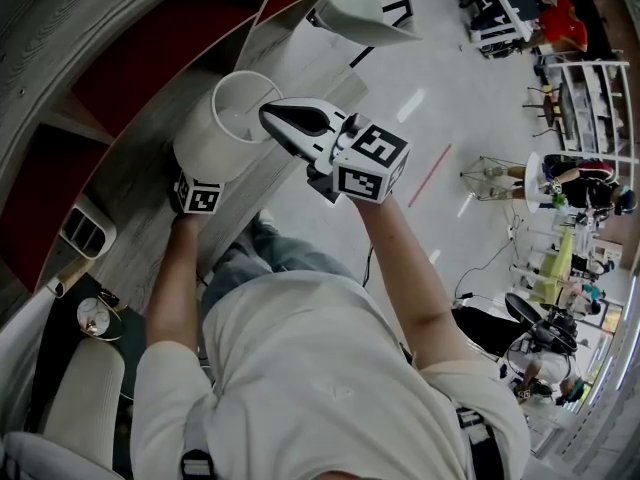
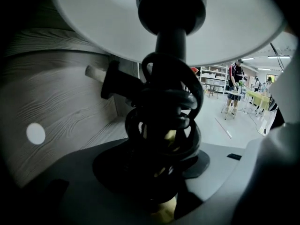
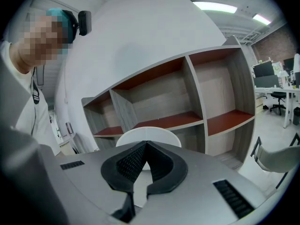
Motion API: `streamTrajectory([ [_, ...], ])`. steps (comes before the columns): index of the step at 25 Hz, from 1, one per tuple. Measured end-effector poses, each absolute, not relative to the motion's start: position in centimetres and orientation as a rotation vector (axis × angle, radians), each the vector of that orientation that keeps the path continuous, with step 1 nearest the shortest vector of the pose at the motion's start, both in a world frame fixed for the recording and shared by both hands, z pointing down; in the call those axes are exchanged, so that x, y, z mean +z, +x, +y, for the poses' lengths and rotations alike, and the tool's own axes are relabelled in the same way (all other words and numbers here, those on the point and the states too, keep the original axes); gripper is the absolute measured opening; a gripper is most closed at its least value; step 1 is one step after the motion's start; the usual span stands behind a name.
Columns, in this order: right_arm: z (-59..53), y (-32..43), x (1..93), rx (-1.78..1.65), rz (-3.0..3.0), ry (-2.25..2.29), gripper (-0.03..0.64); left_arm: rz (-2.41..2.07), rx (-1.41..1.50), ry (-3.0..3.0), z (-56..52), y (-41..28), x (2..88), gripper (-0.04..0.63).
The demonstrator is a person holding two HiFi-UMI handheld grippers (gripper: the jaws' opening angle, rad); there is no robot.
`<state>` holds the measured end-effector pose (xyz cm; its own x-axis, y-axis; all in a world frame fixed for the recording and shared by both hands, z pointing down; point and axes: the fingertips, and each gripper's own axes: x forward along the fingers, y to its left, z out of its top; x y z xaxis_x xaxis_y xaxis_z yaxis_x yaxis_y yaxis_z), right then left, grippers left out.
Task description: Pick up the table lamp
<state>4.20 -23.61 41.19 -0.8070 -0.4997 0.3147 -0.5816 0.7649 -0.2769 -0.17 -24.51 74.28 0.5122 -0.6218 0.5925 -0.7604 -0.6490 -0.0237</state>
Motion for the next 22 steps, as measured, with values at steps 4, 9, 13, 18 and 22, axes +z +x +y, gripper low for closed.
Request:
streamTrajectory([
  [4, -23.5, 4.0, 41.0, 0.547, -2.748, 0.849, 0.029, -1.195, 0.878, 2.537, -25.0, -0.4, 74.4, 0.192],
  [9, -23.6, 4.1, 40.7, 0.547, -2.754, 0.859, 0.029, -1.204, 0.933, 2.568, -25.1, -0.4, 74.2, 0.147],
  [13, -23.6, 4.0, 40.7, 0.514, -2.747, 0.868, 0.029, -1.212, 0.930, 2.640, -24.9, 0.1, 72.8, 0.123],
  [18, -23.9, 4.7, 41.7, 0.575, -2.744, 0.922, 0.029, -1.136, 1.005, 2.714, -24.3, 0.5, 72.5, 0.118],
  [22, -24.1, 6.3, 41.3, 0.619, -2.748, 0.955, 0.029, -1.138, 1.052, 2.715, -23.9, 1.0, 71.2, 0.118],
])
